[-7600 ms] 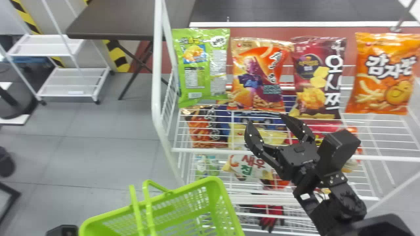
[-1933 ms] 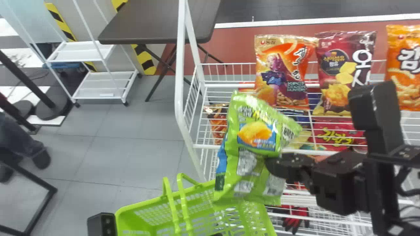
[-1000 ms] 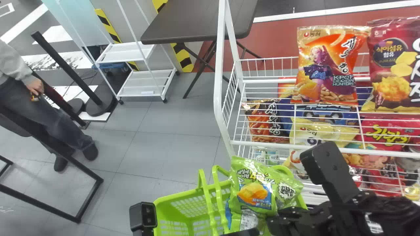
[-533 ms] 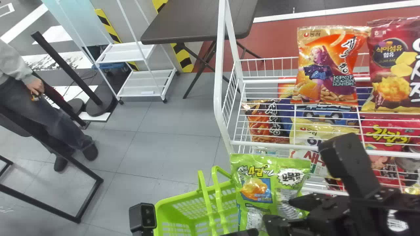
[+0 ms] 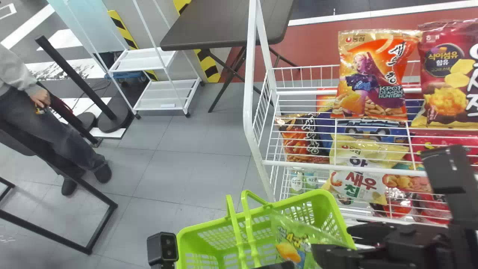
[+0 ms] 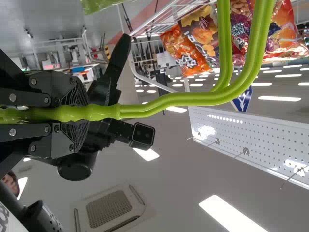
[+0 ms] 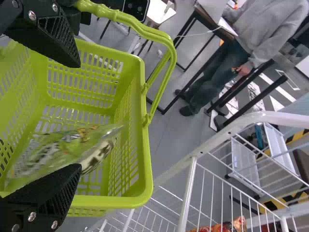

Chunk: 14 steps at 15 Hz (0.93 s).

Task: Hold basket handle with left hand then pick Gkobukchip with right hand and place into basket

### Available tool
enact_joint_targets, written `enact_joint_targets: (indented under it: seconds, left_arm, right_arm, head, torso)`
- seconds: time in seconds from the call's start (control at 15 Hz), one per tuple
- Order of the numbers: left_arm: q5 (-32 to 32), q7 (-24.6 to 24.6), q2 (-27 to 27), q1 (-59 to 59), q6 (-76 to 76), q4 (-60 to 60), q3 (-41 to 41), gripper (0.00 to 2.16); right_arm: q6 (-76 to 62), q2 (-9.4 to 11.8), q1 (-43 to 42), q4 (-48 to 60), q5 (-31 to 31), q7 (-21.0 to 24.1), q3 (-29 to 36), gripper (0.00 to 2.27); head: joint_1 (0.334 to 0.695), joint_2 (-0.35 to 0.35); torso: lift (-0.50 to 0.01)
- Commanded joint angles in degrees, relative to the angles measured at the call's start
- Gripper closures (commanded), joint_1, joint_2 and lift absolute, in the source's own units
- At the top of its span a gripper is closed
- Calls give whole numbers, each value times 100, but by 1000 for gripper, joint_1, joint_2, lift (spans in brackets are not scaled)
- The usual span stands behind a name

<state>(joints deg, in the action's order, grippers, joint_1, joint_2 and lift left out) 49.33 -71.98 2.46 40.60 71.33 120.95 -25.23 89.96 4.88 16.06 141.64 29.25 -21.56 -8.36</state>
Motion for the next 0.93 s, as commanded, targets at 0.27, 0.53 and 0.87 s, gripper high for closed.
enact_joint_targets:
  seconds: [0.27, 0.53, 0.87]
  left_arm:
    - [-11, 9, 0, -26, 0, -63, 26, 2152]
    - [-11, 0, 0, -26, 0, -72, 26, 2152]
    - [-11, -18, -9, -18, 0, -81, 35, 2152]
  right_arm:
    - [-1687, 101, 398, -251, -1519, 20, 160, 83]
    - [-4394, 162, 539, -910, -2108, 187, 177, 97]
    - [-7137, 189, 969, -1991, -2336, 600, 379, 97]
  head:
    - [695, 292]
    - [695, 156]
    - [695, 62]
  torso:
    - [0]
    - [0]
    - [0]
